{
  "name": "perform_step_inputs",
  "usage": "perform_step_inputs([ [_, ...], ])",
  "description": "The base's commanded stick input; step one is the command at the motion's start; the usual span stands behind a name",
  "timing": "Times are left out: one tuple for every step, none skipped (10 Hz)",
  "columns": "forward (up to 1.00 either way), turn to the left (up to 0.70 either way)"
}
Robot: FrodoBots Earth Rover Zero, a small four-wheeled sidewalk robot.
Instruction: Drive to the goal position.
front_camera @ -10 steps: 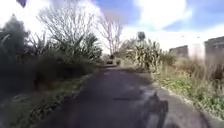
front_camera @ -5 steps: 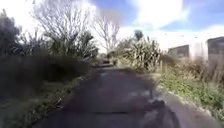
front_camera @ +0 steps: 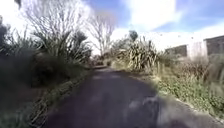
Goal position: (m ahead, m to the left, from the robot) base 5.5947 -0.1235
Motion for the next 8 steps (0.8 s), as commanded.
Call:
perform_step_inputs([
  [0.85, 0.00],
  [0.85, 0.00],
  [0.85, 0.00],
  [0.85, 0.00],
  [0.85, 0.00],
  [0.85, 0.00],
  [0.85, 0.00],
  [0.85, -0.10],
])
